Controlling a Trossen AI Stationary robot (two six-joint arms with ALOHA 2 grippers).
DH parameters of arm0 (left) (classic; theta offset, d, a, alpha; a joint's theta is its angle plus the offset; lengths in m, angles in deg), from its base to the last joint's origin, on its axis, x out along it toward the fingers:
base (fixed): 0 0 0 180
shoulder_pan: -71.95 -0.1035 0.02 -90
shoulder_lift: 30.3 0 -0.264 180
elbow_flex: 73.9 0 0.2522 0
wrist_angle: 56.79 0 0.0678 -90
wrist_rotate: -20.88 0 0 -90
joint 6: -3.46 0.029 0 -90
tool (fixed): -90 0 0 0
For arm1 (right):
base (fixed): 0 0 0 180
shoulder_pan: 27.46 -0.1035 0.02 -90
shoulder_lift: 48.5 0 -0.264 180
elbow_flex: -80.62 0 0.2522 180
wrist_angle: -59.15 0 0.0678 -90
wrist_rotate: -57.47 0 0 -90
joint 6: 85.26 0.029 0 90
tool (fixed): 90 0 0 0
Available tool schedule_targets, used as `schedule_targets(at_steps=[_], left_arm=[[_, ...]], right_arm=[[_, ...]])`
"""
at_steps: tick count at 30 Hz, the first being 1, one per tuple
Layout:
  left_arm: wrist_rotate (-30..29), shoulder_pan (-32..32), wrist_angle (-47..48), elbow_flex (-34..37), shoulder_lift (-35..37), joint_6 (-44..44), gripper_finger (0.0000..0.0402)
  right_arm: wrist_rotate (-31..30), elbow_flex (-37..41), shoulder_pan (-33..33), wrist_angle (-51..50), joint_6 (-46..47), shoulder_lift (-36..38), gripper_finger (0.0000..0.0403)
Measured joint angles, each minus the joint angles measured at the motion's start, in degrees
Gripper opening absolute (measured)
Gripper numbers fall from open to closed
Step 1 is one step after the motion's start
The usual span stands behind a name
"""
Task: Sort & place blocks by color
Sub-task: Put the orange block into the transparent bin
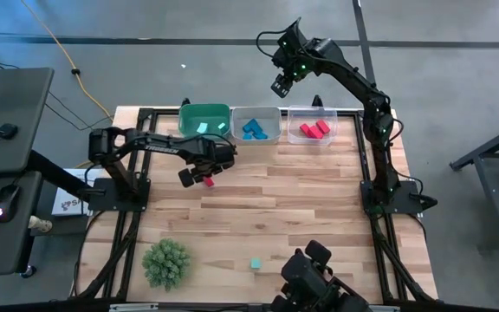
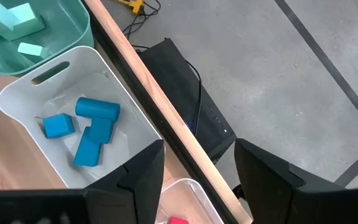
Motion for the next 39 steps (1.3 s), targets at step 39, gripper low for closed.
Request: schedule_targets(at_steps=[39], left_arm=[[3.65, 0.29, -1.25, -0.15, -7.66, 19.31, 0.0007]], right_arm=[[2.77, 0.00, -0.11, -0.48, 0.04, -0.02, 0.0185]])
